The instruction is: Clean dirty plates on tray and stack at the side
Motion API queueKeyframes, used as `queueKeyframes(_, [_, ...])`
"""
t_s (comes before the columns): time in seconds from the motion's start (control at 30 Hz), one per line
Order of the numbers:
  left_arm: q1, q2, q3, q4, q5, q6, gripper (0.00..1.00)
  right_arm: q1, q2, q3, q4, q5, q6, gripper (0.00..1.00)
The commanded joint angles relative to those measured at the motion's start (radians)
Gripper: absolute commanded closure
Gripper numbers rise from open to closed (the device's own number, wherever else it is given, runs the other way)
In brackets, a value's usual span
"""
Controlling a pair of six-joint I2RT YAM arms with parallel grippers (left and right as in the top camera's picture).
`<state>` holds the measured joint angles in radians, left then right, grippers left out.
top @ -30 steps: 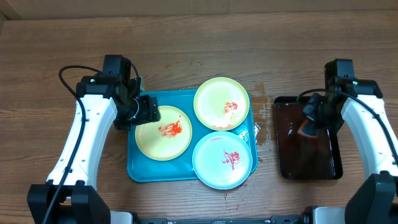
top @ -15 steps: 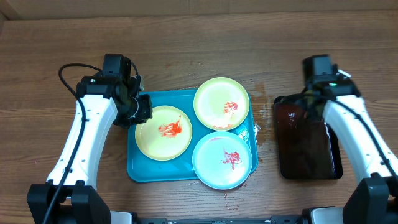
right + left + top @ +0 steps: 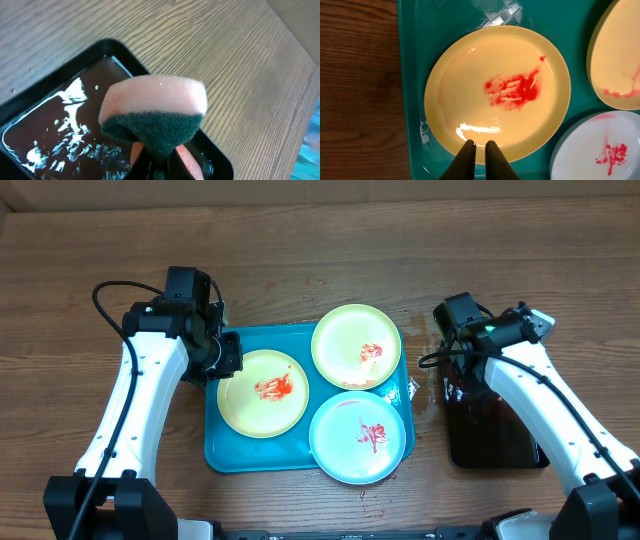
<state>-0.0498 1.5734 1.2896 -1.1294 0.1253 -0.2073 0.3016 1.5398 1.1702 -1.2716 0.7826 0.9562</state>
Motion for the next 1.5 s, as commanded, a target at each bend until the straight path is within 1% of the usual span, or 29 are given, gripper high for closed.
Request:
queueKeyframes(0.0, [0.003, 0.009, 0.021, 0.003, -0.013, 0.001, 0.89, 0.003, -0.028, 0.002, 0.002, 0.066, 0.070, 0.96])
queueKeyframes(0.1, [0.003, 0.009, 0.021, 0.000, -0.013, 0.001, 0.86, 0.003, -0.028, 0.002, 0.002, 0.066, 0.070, 0.96])
queueKeyframes(0.17, [0.003, 0.009, 0.021, -0.002, -0.009, 0.001, 0.81, 0.003, -0.028, 0.002, 0.002, 0.066, 0.070, 0.96])
queueKeyframes(0.57, [0.003, 0.009, 0.021, -0.021, -0.009, 0.002, 0.81, 0.003, -0.028, 0.002, -0.002, 0.066, 0.077, 0.96])
queueKeyframes(0.73, [0.003, 0.009, 0.021, -0.019, -0.009, 0.002, 0.79, 0.003, -0.028, 0.002, -0.002, 0.066, 0.077, 0.96])
queueKeyframes(1.3, [0.003, 0.009, 0.021, -0.023, -0.009, 0.001, 0.78, 0.003, -0.028, 0.002, -0.002, 0.064, 0.077, 0.96])
queueKeyframes(1.37, [0.003, 0.009, 0.021, -0.023, -0.009, 0.001, 0.78, 0.003, -0.028, 0.002, -0.001, 0.053, 0.077, 0.96])
queueKeyframes(1.47, [0.003, 0.009, 0.021, -0.023, -0.009, 0.001, 0.78, 0.003, -0.028, 0.002, 0.016, -0.051, 0.056, 0.96])
